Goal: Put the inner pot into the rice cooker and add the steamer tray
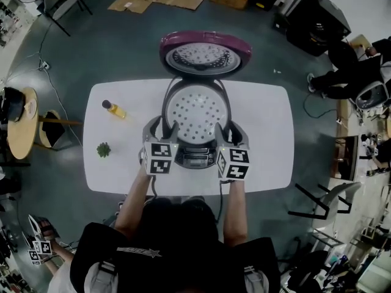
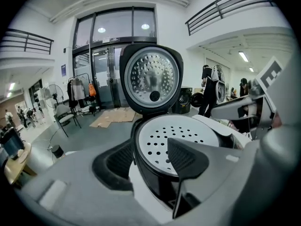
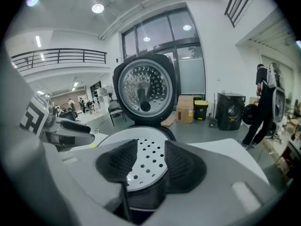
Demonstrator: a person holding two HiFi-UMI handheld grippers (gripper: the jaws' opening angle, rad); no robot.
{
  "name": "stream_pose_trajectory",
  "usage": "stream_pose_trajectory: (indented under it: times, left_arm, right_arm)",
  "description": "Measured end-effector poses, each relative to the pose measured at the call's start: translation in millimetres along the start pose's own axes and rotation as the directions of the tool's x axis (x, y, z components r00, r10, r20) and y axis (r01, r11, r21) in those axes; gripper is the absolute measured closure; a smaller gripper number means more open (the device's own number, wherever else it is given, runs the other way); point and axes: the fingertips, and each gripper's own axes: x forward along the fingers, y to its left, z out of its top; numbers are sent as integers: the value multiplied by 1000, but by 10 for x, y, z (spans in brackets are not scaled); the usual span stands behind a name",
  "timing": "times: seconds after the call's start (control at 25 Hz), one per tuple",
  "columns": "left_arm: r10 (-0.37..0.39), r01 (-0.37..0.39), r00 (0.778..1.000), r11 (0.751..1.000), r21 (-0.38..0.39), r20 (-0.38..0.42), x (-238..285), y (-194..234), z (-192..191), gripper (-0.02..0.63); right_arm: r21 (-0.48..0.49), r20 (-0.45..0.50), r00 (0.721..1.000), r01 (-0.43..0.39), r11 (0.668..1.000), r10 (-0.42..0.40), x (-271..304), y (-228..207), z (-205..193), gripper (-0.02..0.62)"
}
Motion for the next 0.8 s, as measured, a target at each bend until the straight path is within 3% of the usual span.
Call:
stream_pose_trajectory:
  times: [0.28,0.56,0.8]
  left_arm:
    - [51,-50,990,999,-5,133,-464,39,327,389]
    - [111,-112,948,994,-16,300,-1103,55,518,441]
    - [154,-159,908,987,-21,391,-1652,9,478,496]
  right_arm:
    - [-82,160,986,-36,996,49,-393,189,407,413]
    - [-148,300,950,-48,988,91,-921,409,684,414]
    - [-187,391,913,-45,981,116,-1334,594,685,466]
